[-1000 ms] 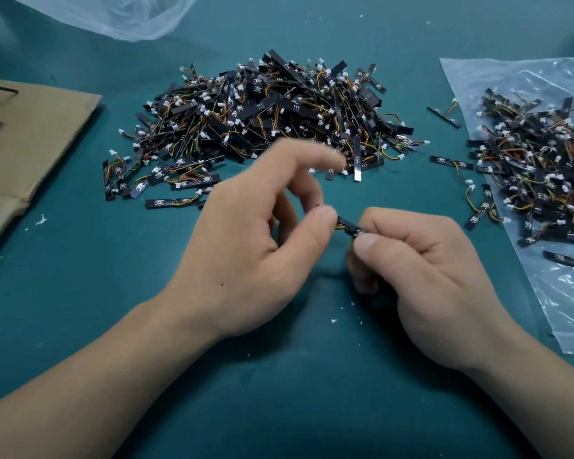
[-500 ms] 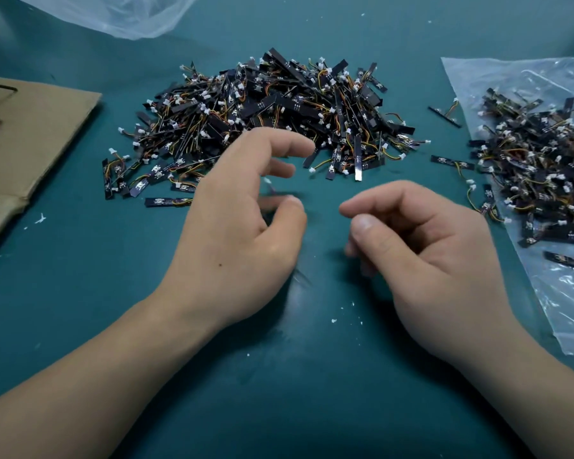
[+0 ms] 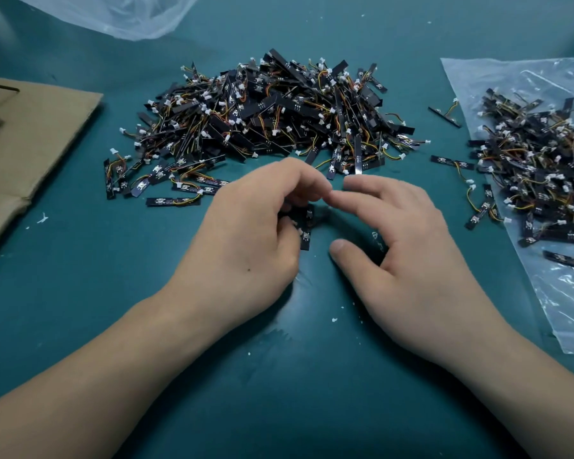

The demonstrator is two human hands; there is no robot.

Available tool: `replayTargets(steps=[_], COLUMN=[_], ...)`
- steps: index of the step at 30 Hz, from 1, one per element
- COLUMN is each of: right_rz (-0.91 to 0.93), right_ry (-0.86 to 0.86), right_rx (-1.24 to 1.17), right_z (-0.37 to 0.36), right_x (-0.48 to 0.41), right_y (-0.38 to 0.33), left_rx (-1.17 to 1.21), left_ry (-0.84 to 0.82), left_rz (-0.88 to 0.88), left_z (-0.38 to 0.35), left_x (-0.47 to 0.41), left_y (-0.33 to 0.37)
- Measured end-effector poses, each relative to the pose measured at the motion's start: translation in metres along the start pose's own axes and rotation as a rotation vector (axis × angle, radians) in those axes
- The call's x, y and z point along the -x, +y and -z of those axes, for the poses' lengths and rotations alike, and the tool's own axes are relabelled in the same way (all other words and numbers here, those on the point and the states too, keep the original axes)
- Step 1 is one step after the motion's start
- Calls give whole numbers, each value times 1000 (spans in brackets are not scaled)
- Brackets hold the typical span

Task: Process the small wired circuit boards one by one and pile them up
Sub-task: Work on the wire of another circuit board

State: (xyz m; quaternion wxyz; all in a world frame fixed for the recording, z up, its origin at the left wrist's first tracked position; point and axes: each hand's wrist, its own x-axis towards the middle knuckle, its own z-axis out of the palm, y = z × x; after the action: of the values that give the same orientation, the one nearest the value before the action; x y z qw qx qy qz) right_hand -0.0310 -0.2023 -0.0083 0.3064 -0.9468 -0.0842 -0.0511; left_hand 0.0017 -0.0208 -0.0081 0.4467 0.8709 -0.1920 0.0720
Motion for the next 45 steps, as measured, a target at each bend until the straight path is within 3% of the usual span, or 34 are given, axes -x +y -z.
replayTargets(steps=[5, 12, 22, 37, 45], right_rz=[2, -2, 21, -4, -13], right_ry=[-51, -6, 12, -37, 103], right_rx=[83, 19, -4, 19, -227], right_z=[-2, -1, -1, 0, 1], right_x=[0, 2, 3, 1, 2], right_y=[-2, -3, -4, -3, -1], left_rx=[162, -4, -341, -297, -226], left_ry=[2, 152, -51, -103, -38], left_rz=[59, 139, 102, 78, 8], left_z=[-3, 1, -2, -2, 0], left_x=[0, -1, 3, 4, 4], left_y=[0, -4, -2, 3, 8])
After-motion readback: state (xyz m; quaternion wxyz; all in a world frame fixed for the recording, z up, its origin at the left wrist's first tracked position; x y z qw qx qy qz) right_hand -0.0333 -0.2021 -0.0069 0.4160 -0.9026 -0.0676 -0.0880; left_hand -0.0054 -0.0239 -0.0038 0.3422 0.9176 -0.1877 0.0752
